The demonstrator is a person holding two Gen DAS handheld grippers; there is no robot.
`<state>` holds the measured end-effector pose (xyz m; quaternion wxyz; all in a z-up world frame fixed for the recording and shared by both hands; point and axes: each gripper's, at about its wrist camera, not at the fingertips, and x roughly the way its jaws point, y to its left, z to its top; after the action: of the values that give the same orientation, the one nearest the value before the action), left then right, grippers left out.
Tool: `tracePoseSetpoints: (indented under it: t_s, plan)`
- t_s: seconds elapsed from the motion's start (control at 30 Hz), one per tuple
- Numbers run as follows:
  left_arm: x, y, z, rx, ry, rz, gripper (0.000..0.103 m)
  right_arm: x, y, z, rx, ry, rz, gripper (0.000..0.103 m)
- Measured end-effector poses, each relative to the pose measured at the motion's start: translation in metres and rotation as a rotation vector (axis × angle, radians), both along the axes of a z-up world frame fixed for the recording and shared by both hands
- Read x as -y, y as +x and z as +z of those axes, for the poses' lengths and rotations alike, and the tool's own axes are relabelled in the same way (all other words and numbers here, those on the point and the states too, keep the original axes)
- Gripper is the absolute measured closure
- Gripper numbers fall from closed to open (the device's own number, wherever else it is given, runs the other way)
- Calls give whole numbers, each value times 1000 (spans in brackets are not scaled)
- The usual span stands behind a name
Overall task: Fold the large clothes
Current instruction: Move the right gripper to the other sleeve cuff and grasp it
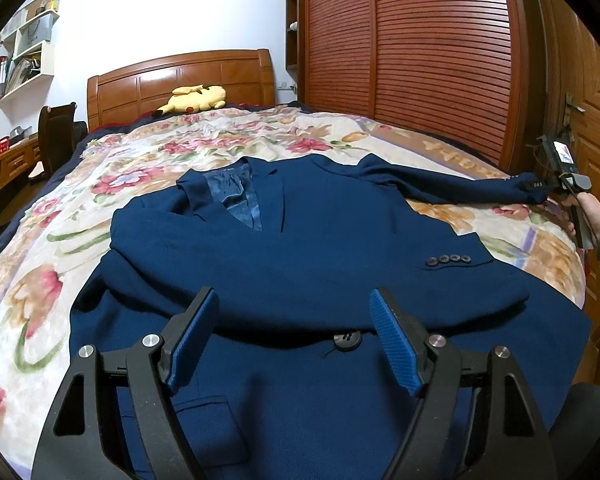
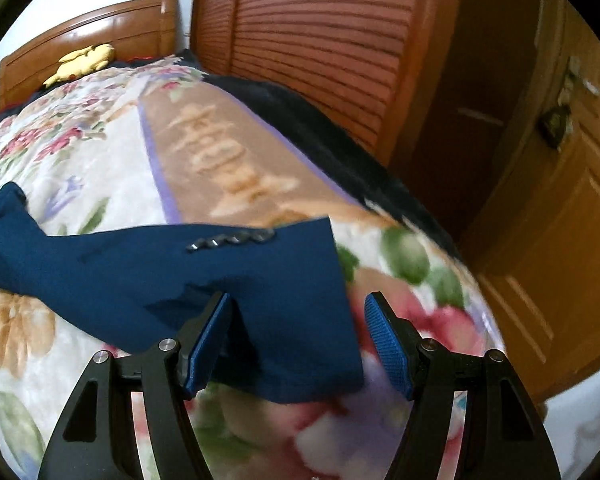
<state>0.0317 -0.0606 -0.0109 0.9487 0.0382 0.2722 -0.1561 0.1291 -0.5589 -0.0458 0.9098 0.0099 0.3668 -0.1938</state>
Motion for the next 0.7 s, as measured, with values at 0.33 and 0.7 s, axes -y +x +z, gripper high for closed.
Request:
tracePoseSetpoints:
  t_s: [0.33,0.7]
  plan:
    - [-2,2,-2,-7,-11,3,25,0,-8,-3,-10,-11,53,77]
    - [-18,-7,3,19,-12,22,25,-92,-33,70,137,-176,235,96]
